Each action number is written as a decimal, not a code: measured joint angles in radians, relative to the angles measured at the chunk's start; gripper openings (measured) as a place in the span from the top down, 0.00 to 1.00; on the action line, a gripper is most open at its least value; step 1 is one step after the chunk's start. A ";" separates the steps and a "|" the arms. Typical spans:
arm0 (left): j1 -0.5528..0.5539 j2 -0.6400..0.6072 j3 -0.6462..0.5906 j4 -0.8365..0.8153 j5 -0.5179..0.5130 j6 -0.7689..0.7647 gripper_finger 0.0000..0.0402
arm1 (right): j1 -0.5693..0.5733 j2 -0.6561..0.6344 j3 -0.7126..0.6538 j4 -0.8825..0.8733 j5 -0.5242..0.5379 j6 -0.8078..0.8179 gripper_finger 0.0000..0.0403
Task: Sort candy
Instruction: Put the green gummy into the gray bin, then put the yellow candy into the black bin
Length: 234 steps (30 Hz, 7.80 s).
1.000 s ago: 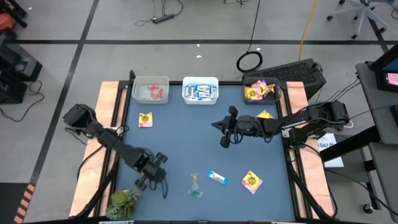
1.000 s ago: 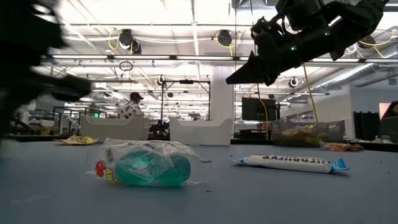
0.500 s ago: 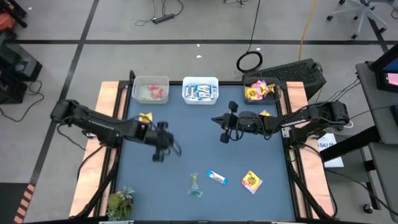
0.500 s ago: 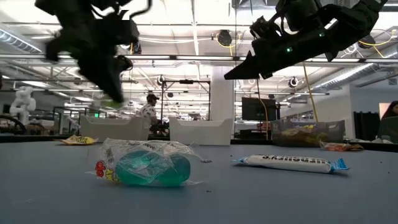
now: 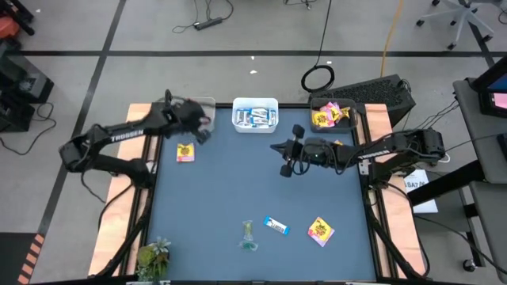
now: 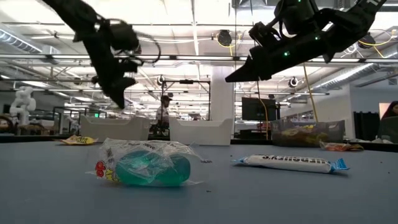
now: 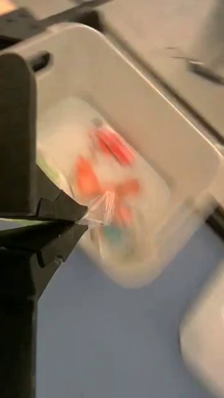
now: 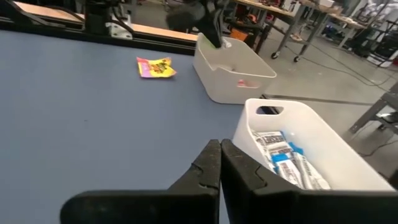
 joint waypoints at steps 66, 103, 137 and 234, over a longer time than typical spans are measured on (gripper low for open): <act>-0.378 -0.130 -0.335 0.707 0.050 -0.011 0.59 | -0.148 -0.236 -0.001 -1.371 0.233 1.005 0.73; -0.477 -0.130 -0.357 0.713 0.050 -0.010 0.59 | -0.361 -0.163 -0.048 -1.229 0.101 0.744 0.95; -0.522 -0.130 -0.357 0.703 0.069 -0.009 0.59 | -0.410 -0.091 -0.069 -1.219 0.131 0.689 0.97; -0.522 -0.130 -0.356 0.685 0.068 -0.011 0.59 | -0.771 0.072 0.203 -1.114 0.184 0.538 1.00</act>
